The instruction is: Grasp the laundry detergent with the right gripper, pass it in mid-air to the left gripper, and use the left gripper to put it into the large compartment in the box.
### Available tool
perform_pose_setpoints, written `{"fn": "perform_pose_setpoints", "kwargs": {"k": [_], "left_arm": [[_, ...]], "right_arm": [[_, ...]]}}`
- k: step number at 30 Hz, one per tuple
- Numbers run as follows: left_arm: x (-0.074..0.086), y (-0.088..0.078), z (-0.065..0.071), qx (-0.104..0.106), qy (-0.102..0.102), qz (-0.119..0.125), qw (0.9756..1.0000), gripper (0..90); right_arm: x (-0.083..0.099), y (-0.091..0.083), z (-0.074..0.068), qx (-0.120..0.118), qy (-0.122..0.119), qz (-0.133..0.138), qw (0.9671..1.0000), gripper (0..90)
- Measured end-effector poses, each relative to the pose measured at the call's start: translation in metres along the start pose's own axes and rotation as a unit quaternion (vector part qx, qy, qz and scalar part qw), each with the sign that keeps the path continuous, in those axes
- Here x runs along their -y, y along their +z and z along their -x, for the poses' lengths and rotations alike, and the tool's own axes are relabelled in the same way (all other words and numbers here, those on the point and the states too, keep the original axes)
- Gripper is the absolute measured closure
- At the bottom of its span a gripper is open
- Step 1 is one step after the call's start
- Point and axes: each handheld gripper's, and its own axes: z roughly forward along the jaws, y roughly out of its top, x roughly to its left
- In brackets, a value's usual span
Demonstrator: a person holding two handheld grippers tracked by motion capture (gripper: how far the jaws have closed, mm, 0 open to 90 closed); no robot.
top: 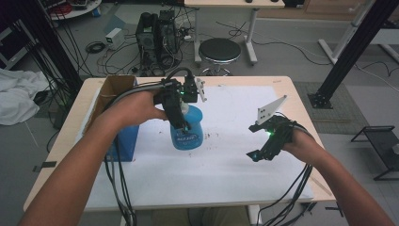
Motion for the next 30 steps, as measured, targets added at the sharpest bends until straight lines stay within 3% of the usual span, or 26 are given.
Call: {"fn": "perform_pose_setpoints", "kwargs": {"k": [2, 7, 10, 15, 20, 23, 24, 27, 30], "left_arm": [[0.002, -0.004, -0.002, -0.008, -0.009, -0.003, 0.9999, 37.3], [0.010, -0.018, -0.009, -0.018, -0.031, -0.008, 0.9993, 37.3], [0.016, -0.027, -0.013, -0.024, -0.048, -0.011, 0.9985, 37.3], [0.025, -0.046, -0.024, -0.033, -0.070, -0.014, 0.9969, 37.3], [0.036, -0.063, -0.032, -0.046, -0.114, 0.000, 0.9924, 37.3], [0.042, -0.076, -0.037, -0.051, -0.126, -0.003, 0.9907, 37.3], [0.045, -0.080, -0.038, -0.054, -0.140, 0.003, 0.9886, 37.3], [0.054, -0.093, -0.041, -0.064, -0.155, 0.004, 0.9858, 37.3], [0.068, -0.106, -0.043, -0.071, -0.180, 0.014, 0.9810, 37.4]], "right_arm": [[0.004, -0.004, 0.002, 0.007, 0.012, -0.020, 0.9997, 0.7], [0.011, -0.016, 0.005, 0.060, 0.026, -0.054, 0.9964, 0.7], [0.016, -0.024, 0.006, 0.068, 0.032, -0.074, 0.9944, 0.7], [0.023, -0.038, 0.008, 0.076, 0.040, -0.074, 0.9935, 0.8], [0.029, -0.046, 0.010, 0.081, 0.043, -0.065, 0.9936, 0.7], [0.030, -0.048, 0.011, 0.081, 0.048, -0.064, 0.9935, 0.8], [0.031, -0.049, 0.013, 0.082, 0.041, -0.060, 0.9940, 0.8], [0.032, -0.050, 0.013, 0.085, 0.046, -0.061, 0.9934, 0.8], [0.032, -0.051, 0.012, 0.087, 0.044, -0.061, 0.9934, 0.8]]}}
